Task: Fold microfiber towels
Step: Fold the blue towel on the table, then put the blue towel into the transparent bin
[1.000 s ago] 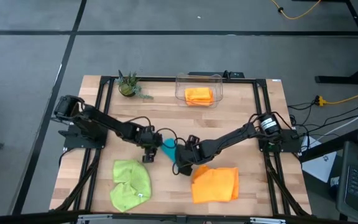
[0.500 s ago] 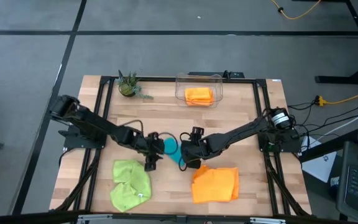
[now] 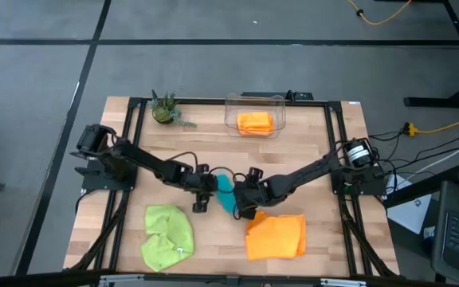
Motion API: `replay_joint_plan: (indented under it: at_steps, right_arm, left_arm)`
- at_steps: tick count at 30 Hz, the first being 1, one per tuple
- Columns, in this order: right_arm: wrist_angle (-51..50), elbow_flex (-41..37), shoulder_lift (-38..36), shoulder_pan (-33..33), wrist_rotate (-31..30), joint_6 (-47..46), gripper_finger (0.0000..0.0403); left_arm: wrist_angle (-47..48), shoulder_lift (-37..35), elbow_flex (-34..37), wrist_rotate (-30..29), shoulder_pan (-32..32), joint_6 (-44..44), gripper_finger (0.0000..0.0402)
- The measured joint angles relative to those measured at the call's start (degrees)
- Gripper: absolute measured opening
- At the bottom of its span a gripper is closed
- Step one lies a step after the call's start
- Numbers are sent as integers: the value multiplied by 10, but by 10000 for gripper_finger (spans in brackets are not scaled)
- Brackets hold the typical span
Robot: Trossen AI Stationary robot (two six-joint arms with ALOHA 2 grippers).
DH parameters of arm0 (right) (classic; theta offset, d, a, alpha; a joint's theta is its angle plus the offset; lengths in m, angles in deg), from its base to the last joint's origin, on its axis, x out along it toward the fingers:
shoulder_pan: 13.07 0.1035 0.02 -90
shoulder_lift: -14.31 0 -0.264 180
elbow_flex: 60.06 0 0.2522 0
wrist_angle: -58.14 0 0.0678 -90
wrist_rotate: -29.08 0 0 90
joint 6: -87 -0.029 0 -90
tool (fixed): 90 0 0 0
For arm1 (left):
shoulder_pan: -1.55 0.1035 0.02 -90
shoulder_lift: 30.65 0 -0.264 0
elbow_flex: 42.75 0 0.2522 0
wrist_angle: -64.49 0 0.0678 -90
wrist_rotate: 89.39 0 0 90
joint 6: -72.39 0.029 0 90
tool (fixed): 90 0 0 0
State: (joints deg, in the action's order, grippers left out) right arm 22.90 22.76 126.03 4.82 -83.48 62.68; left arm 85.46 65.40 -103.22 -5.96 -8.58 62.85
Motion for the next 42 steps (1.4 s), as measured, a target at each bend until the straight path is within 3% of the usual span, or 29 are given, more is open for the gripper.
replay_joint_plan:
  at_steps: [11, 14, 17, 22, 28, 36, 42]
  right_arm:
    - [20, 2, 26, 37, -2, -141, 279]
    - [-10, 25, 26, 48, -4, -126, 279]
    - [-99, 62, 26, 55, -49, -95, 279]
    - [-160, 91, 25, 68, -159, 95, 279]
    - [-73, 43, 25, 76, -164, 388, 279]
    - [109, -43, 24, 53, -96, 540, 279]
    - [228, -100, 21, 51, -117, 654, 279]
  left_arm:
    - [12, 0, -6, -1, 84, 71, 92]
    - [23, -11, -6, 10, 85, 63, 92]
    - [47, -25, -14, 31, 70, 38, 92]
    - [51, -41, -21, 57, 35, -5, 91]
    - [58, -31, -20, 40, 2, -21, 91]
    - [54, -31, -20, -8, -6, -20, 92]
    - [54, -31, -19, -1, -2, -23, 92]
